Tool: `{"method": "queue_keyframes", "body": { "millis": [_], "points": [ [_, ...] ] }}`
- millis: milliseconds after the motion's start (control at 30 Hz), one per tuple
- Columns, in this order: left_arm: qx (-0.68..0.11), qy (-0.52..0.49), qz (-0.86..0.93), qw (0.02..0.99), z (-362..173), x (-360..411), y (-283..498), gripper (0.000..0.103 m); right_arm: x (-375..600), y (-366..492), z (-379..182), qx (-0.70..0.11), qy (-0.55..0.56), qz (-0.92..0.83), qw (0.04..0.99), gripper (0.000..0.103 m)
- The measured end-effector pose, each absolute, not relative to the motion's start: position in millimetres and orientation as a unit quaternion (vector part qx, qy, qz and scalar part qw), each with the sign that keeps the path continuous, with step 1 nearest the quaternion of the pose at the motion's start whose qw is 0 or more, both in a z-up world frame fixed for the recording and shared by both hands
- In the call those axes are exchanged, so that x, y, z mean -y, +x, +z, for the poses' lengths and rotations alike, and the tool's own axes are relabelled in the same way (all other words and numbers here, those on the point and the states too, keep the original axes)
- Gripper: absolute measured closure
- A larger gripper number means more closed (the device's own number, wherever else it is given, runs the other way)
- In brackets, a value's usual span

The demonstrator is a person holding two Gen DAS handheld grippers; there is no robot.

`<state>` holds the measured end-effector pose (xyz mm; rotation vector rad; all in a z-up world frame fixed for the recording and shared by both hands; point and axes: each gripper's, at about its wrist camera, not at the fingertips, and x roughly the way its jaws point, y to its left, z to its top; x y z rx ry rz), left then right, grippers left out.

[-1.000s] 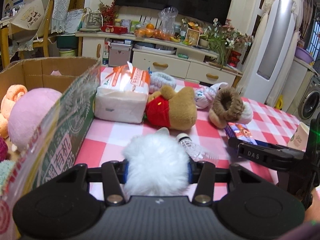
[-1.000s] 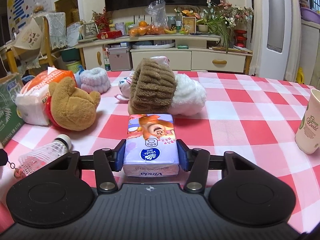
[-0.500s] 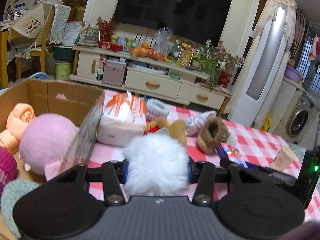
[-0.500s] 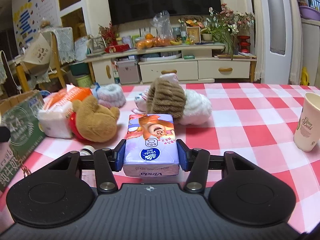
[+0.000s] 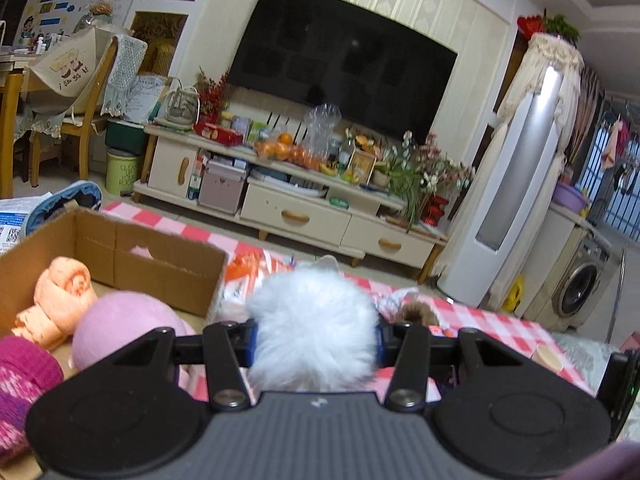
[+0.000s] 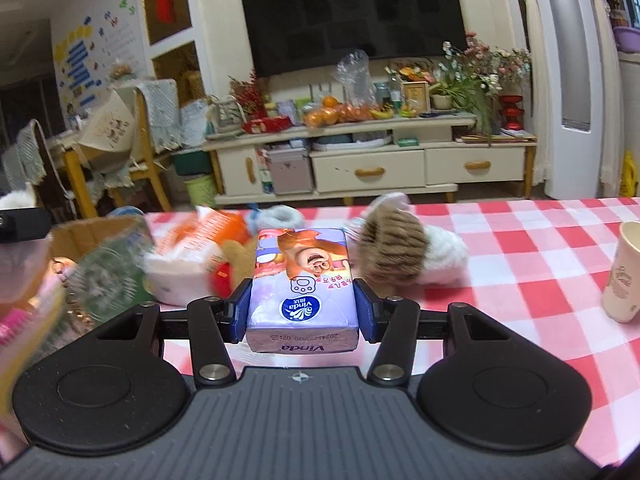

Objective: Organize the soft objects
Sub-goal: 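Carry the pompom and tissue pack over the box and open both grippers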

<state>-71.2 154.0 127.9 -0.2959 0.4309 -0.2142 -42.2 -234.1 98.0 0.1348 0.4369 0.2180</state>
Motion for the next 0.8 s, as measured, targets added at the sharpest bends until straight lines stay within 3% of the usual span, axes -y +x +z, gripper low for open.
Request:
{"method": "queue_keyframes", "body": {
  "millis": [433, 800],
  "points": [
    [-0.165, -0.180, -0.067, 0.967, 147, -214, -77, 0.056, 172, -60, 134, -0.189, 0.080, 0.212, 0.956, 0.039],
    [-0.170, -0.181, -0.013, 0.969, 142, -255, -71, 0.056, 110, -70, 144, -0.190, 0.054, 0.305, 0.932, 0.039]
  ]
}}
